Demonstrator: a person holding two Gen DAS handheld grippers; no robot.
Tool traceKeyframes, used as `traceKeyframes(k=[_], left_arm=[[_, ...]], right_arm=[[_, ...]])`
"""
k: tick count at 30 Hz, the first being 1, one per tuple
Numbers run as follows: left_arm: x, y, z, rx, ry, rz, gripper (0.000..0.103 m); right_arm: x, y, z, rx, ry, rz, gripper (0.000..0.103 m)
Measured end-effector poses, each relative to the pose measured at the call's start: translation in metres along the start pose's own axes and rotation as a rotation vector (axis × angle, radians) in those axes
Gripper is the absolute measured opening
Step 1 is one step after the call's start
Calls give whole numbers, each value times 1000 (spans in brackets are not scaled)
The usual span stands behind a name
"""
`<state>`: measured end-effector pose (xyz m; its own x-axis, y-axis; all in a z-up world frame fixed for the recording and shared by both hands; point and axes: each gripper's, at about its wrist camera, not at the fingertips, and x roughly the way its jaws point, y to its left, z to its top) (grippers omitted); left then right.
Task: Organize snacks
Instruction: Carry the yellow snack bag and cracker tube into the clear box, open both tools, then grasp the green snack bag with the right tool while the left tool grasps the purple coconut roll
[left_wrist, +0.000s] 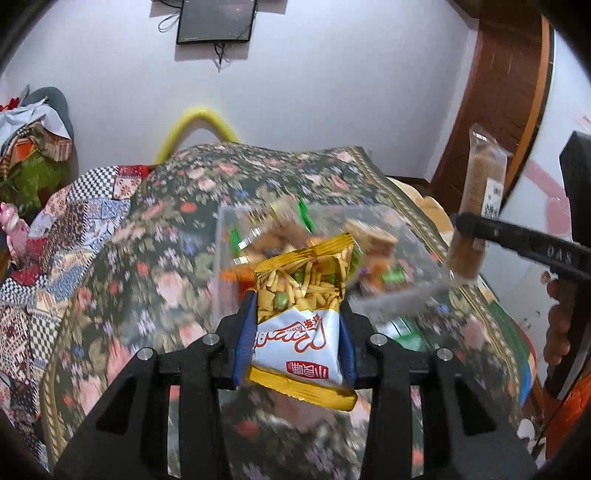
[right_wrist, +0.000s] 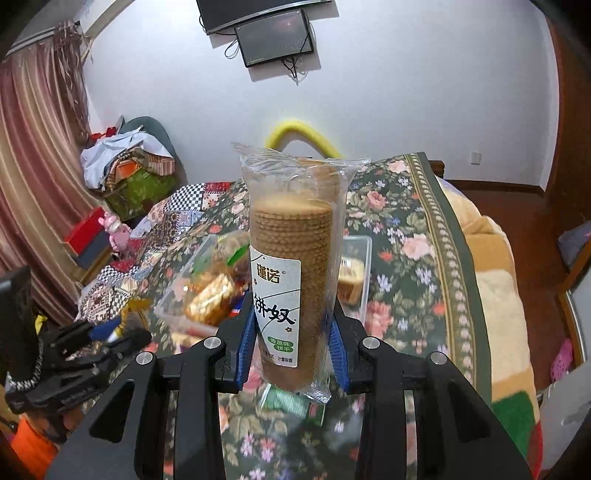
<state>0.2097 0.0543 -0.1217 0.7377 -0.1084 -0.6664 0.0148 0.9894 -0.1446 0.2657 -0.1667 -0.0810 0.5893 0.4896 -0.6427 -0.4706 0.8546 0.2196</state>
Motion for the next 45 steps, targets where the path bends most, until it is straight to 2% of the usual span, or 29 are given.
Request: traceKeyframes(k=[6, 11, 18, 21, 24, 28, 32, 35, 38, 40, 42, 45], left_arm=[[29, 11, 23, 6, -8, 41, 39], [62, 21, 32, 15, 16, 79, 39], [94, 31, 34, -6, 52, 69, 40], [98, 27, 34, 14, 49, 81, 44], [101, 24, 32, 30, 63, 73, 53], [95, 20, 30, 30, 57, 70, 61], [79, 19, 31, 19, 41, 63, 70], [64, 20, 31, 4, 28, 55, 71], [47, 23, 28, -11, 17, 47, 76], [38, 24, 24, -15, 17, 51, 84], [32, 25, 18, -18, 21, 56, 87], [25, 25, 8, -9, 42, 62, 88]], right_arm=[[33, 4, 10, -37, 54, -8, 32], [65, 8, 13, -59, 111, -15, 32], [95, 9, 12, -52, 164, -2, 32], [103, 14, 10, -95, 175, -34, 35], [100, 19, 9, -124, 167, -38, 36], [92, 21, 9, -126, 148, -49, 45], [79, 19, 11, -114, 128, -38, 50], [64, 19, 11, -113, 97, -46, 57], [47, 20, 10, -105, 66, -53, 65], [38, 19, 6, -95, 52, -60, 78], [31, 17, 1, -85, 46, -78, 84], [24, 14, -10, -67, 63, -77, 84]])
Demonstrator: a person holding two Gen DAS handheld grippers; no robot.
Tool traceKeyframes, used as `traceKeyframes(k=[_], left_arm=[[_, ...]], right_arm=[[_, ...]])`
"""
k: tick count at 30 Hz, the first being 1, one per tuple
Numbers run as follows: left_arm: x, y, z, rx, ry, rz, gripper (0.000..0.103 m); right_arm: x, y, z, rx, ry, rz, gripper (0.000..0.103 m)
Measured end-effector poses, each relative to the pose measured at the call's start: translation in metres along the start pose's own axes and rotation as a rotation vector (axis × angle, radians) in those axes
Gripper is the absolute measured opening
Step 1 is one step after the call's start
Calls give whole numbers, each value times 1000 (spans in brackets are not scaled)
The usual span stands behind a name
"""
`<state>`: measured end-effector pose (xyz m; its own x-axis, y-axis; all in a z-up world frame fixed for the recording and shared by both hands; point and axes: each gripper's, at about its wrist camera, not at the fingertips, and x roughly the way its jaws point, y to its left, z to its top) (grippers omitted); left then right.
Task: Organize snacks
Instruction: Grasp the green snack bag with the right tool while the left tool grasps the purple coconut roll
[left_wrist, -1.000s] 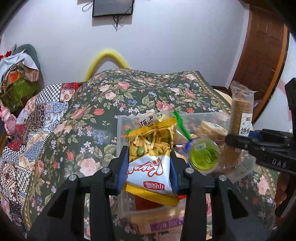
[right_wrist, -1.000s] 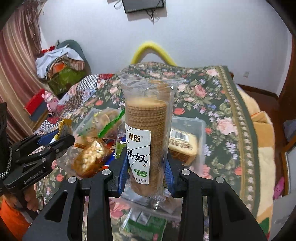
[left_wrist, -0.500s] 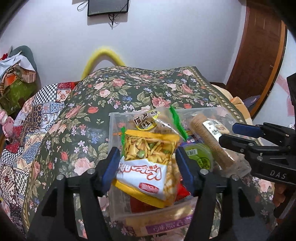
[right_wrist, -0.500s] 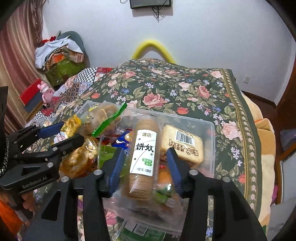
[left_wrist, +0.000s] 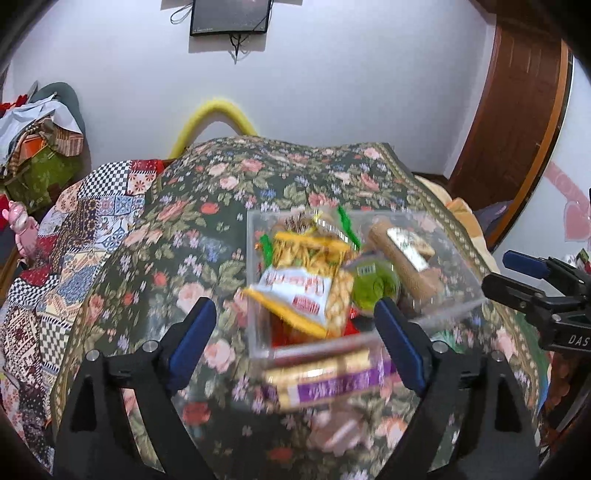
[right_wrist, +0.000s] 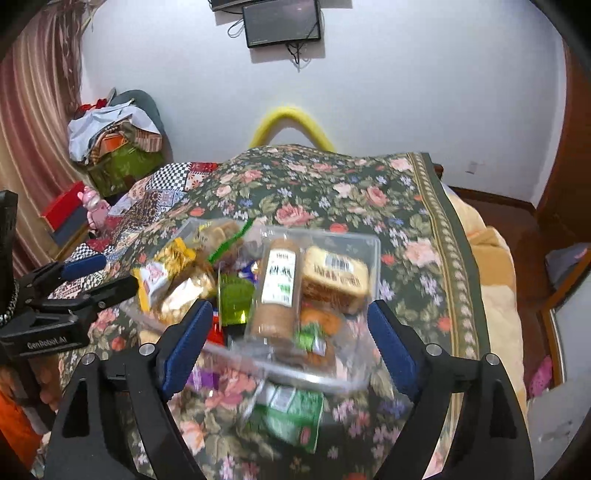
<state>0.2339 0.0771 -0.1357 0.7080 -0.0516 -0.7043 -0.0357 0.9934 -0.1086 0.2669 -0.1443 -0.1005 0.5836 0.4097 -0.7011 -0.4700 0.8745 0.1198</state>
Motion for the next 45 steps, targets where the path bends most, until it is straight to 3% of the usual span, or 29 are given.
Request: traceKeyframes(k=[9, 16, 20, 27, 29, 32, 37, 41, 43, 45], left_arm=[[7, -4, -41, 20, 94, -14, 91], [40, -3, -48, 11, 136, -23, 91], [56, -7, -52, 3, 166, -52, 90], [49, -24, -68, 80, 202, -139, 89], [43, -31, -74, 109, 204, -154, 89], [34, -37, -81, 131, 209, -169, 89], [21, -37, -71, 166, 139, -85, 89], [35, -31, -53, 177, 122, -76, 89], [52, -26, -49, 157, 159, -81, 89], [68, -22, -49, 120, 220, -132, 89]], right_arm=[[0, -5, -43, 38, 89, 5, 84], [15, -10, -73, 75, 161, 10, 84], [27, -10, -80, 88, 205, 42, 84], [46, -4, -74, 68, 228, 44, 83], [50, -2, -74, 68, 236, 44, 80], [54, -1, -76, 57, 244, 33, 65], [49, -2, -81, 45, 230, 29, 48], [40, -5, -87, 59, 225, 42, 46], [37, -7, -90, 66, 224, 46, 45], [33, -8, -93, 65, 225, 50, 45]])
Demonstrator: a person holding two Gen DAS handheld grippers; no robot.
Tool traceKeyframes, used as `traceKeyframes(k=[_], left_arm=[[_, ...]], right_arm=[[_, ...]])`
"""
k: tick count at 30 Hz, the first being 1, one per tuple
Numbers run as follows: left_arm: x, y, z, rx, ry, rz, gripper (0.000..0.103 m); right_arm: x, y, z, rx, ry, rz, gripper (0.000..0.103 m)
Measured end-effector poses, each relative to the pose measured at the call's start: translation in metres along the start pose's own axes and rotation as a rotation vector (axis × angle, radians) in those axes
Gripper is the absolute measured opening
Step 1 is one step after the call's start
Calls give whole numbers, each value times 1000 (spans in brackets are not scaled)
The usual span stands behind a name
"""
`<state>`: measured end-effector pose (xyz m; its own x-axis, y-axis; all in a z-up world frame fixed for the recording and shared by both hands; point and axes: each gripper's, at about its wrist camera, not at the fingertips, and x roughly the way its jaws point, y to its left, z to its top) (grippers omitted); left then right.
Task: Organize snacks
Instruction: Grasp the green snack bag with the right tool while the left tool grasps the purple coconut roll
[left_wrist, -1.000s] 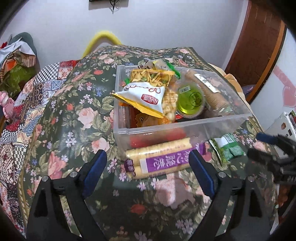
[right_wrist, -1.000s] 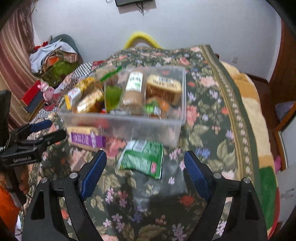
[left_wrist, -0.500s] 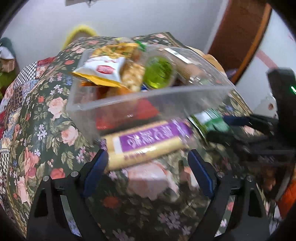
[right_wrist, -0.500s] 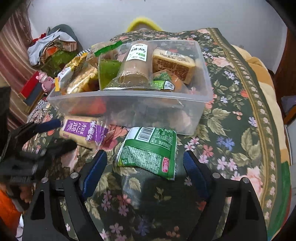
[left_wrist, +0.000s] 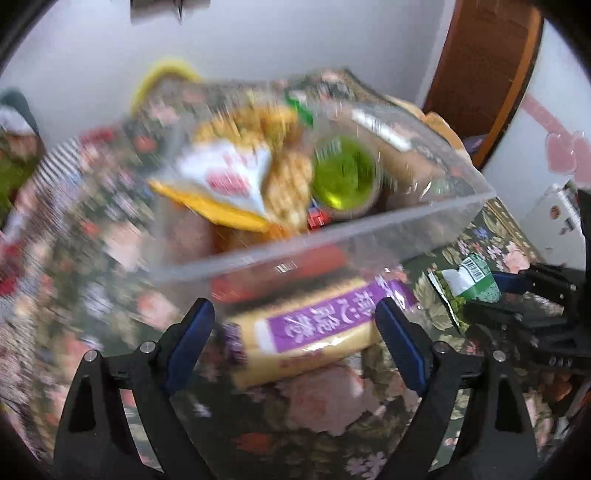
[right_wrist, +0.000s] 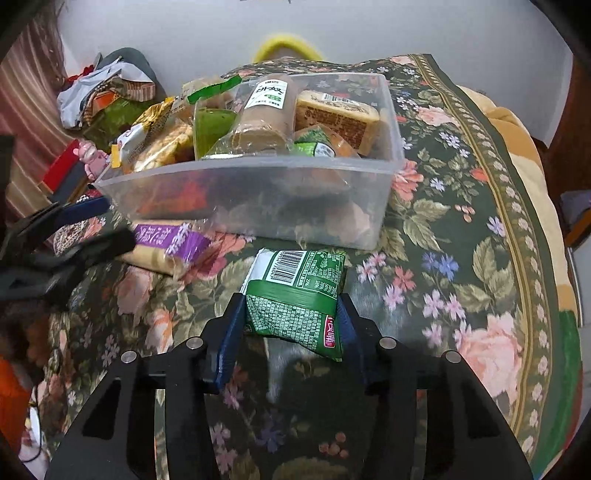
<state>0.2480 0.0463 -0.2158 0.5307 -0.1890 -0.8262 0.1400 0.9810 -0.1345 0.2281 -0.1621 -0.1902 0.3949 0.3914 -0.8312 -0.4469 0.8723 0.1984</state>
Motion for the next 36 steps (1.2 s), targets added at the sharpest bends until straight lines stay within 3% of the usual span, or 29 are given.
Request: traceKeyframes(k=[4, 8, 12, 17, 22, 28, 31, 33, 36], left_arm=[[4, -1, -5, -15, -21, -24, 92], [-2, -11, -15, -2, 10, -71, 92], [-13, -35, -33, 69, 30, -60, 92], [-31, -49, -46, 58, 49, -126, 91], [-44, -54, -34, 78, -11, -43, 91], [-5, -57, -11, 114, 29, -5, 91], [19, -55, -12, 89, 91, -39, 70], [17, -56, -16, 89, 56, -39, 68], [7, -60, -26, 106, 37, -41, 49]], right_arm=[[-8, -3, -8, 0, 2, 8, 45], [-16, -6, -17, 15, 3, 14, 44], [-21, -7, -23, 19, -4, 8, 44], [-27, -5, -28, 21, -14, 6, 44], [-34, -8, -31, 29, -32, 11, 44], [-36, -12, -34, 52, -36, 13, 44], [-36, -14, -36, 65, -36, 14, 44], [-37, -16, -36, 70, -40, 15, 44], [-39, -17, -35, 78, -49, 15, 43]])
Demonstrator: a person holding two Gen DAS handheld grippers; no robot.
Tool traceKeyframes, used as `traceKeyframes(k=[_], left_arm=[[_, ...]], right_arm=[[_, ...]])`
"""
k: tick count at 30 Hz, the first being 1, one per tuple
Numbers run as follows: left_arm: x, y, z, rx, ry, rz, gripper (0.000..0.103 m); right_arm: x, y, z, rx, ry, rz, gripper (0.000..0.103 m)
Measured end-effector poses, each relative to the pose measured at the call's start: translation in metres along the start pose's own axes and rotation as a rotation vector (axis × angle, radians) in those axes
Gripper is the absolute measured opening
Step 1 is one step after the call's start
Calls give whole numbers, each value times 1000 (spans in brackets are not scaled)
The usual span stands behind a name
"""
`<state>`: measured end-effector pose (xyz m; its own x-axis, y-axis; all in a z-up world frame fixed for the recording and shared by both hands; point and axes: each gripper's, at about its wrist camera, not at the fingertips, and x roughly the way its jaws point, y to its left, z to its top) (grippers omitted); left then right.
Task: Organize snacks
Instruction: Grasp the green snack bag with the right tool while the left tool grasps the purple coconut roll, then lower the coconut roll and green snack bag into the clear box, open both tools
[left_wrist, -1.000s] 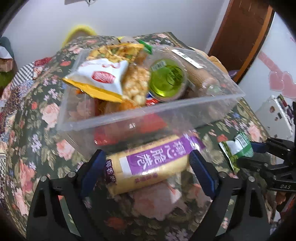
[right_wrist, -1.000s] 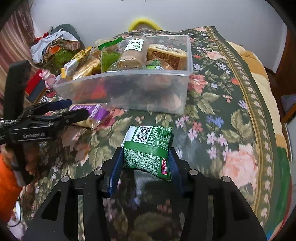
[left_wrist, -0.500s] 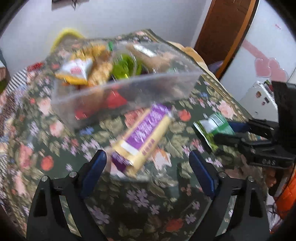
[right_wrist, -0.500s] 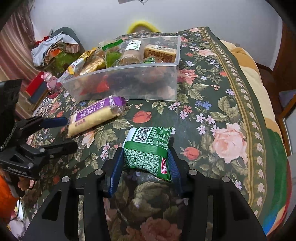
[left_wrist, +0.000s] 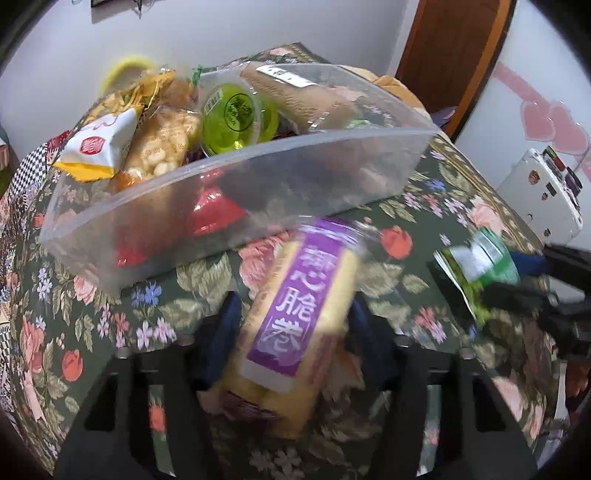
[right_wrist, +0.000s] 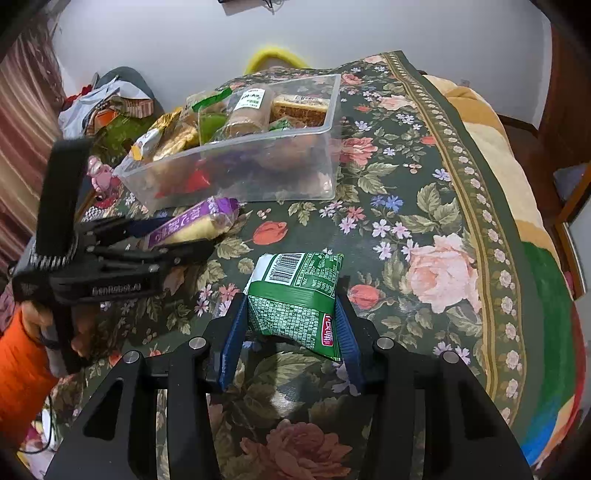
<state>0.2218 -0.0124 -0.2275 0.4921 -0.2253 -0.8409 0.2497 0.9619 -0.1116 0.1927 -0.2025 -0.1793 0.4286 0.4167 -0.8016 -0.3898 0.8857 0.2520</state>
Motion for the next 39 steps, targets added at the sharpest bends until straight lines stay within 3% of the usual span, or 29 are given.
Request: traceKeyframes(k=[1, 9, 13, 22, 39], left_arm=[[-4, -1, -4, 3, -3, 4, 45], [-35, 0, -28, -51, -32, 22, 45], [-64, -2, -28, -49, -93, 33, 45], [-102, 4, 10, -64, -237, 62, 45], [-57, 25, 101, -124, -297, 83, 45]], right_arm=[[-1, -1, 0, 3, -2, 0, 43], [-9, 4, 4, 8, -31, 6, 43], [-18, 9, 13, 1, -62, 11, 43], [-35, 18, 48, -24, -162, 21, 43], [-14, 19, 120, -48, -255, -23, 43]])
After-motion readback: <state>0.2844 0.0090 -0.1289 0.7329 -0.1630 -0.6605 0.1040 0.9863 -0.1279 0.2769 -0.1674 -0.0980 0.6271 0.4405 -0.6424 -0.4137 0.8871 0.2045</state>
